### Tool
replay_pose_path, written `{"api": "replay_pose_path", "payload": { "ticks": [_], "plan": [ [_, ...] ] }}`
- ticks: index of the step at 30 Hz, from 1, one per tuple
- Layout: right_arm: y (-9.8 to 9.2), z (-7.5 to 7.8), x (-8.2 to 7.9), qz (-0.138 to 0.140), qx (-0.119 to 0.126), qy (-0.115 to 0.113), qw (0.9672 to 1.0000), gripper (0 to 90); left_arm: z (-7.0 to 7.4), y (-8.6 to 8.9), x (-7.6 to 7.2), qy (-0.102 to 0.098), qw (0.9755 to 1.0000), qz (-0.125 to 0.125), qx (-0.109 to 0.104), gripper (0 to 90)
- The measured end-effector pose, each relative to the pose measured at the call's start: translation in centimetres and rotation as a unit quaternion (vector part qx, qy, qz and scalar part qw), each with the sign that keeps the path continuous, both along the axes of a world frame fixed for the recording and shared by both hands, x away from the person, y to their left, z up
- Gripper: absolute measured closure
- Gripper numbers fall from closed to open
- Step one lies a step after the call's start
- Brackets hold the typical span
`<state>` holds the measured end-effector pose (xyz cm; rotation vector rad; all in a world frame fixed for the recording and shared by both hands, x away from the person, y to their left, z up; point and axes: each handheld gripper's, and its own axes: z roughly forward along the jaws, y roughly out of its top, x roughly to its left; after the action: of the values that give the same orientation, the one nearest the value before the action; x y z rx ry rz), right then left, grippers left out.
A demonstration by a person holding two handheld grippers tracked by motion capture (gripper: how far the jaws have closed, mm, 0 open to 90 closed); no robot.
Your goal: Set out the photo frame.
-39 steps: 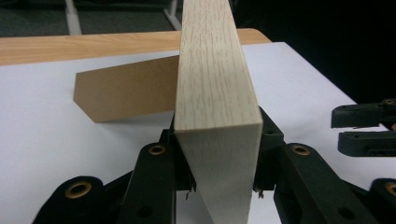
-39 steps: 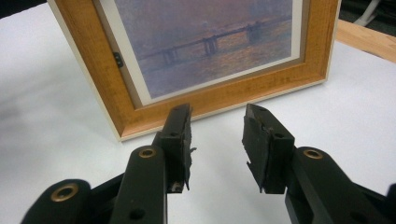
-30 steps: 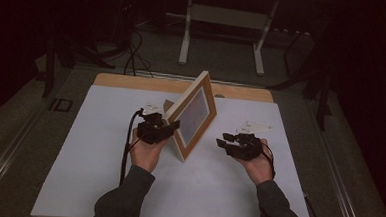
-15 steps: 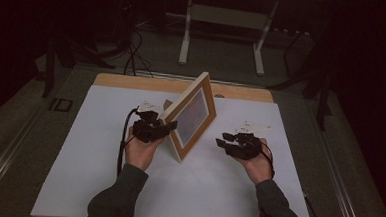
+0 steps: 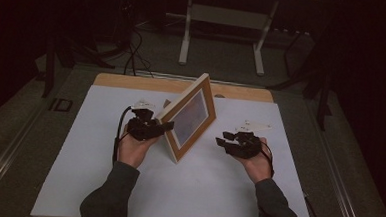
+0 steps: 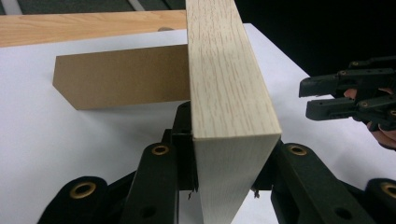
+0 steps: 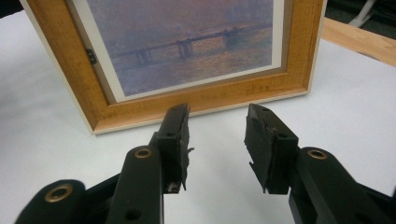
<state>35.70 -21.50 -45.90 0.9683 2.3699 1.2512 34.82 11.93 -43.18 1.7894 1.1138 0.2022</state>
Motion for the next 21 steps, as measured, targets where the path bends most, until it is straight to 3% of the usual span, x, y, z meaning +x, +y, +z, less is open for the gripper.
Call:
{"api": "replay_pose_path", "payload": {
  "ticks": [21],
  "plan": [
    [0.1,0.1,0.5,-0.003,-0.004,0.001,1.0000,56.8,-0.2,1.4,0.3,-0.004,0.9994,-0.032,-0.011,70.7]
  ]
}}
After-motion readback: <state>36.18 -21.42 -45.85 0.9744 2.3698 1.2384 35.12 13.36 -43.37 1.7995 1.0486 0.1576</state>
